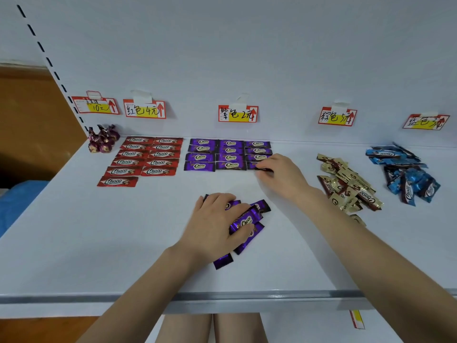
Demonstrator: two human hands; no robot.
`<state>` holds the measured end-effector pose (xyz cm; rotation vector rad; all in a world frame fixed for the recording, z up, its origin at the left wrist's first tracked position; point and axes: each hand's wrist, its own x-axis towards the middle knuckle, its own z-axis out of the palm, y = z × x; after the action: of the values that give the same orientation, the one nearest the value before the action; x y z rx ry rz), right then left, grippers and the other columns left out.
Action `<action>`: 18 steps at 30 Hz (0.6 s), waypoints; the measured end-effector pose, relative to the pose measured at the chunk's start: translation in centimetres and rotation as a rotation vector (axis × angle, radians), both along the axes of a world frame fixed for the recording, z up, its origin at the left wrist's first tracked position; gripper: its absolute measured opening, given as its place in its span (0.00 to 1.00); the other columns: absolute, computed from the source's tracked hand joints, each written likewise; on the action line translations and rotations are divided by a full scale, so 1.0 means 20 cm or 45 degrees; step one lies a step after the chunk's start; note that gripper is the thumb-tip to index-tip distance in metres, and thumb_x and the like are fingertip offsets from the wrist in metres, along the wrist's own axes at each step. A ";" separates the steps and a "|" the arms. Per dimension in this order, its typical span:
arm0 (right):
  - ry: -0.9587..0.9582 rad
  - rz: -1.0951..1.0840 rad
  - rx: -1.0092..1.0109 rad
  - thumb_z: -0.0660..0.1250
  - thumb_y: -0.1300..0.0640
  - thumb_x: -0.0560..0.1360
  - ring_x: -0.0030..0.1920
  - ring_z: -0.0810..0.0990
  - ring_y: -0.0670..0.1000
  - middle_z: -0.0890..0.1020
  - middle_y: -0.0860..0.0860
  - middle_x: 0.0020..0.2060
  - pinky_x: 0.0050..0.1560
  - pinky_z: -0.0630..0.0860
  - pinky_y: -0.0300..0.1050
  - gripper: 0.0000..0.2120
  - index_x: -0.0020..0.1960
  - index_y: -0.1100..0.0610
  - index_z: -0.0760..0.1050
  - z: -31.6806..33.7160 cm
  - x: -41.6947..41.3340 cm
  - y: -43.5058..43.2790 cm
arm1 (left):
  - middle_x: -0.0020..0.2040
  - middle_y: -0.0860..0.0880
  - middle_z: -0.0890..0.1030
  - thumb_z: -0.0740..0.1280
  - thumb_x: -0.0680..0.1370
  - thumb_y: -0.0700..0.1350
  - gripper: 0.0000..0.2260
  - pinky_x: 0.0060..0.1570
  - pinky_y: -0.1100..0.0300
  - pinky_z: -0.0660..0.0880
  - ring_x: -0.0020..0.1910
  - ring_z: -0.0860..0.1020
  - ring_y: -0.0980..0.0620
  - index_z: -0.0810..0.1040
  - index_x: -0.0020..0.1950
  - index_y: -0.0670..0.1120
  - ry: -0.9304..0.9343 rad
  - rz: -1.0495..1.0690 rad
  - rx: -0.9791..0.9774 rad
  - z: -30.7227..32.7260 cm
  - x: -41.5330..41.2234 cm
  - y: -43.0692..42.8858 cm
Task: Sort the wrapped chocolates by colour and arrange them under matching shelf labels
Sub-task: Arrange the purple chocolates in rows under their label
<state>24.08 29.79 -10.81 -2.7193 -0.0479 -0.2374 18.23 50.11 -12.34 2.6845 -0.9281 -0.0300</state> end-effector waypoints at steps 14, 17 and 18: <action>0.064 0.188 0.310 0.63 0.59 0.77 0.53 0.76 0.49 0.79 0.54 0.54 0.46 0.66 0.27 0.12 0.59 0.61 0.76 0.12 -0.16 0.09 | 0.54 0.50 0.75 0.55 0.73 0.62 0.26 0.56 0.58 0.64 0.53 0.71 0.50 0.73 0.65 0.51 -0.095 -0.009 -0.106 0.02 -0.01 0.05; 0.217 0.373 0.249 0.64 0.57 0.76 0.51 0.75 0.45 0.79 0.51 0.55 0.45 0.65 0.23 0.13 0.60 0.59 0.76 0.11 -0.29 0.16 | 0.50 0.47 0.78 0.57 0.72 0.62 0.27 0.53 0.56 0.66 0.49 0.74 0.48 0.75 0.63 0.46 -0.197 0.017 -0.087 0.01 -0.02 0.08; 0.253 0.428 0.176 0.64 0.56 0.76 0.53 0.75 0.47 0.79 0.52 0.55 0.47 0.66 0.27 0.14 0.60 0.59 0.75 0.10 -0.32 0.18 | 0.49 0.47 0.78 0.58 0.73 0.63 0.27 0.51 0.56 0.66 0.48 0.74 0.47 0.75 0.61 0.45 -0.218 0.025 -0.079 0.01 -0.02 0.09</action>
<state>17.63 33.35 -8.81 -2.5325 -0.4111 0.1221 17.74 51.95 -12.19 2.6704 -0.9356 0.2324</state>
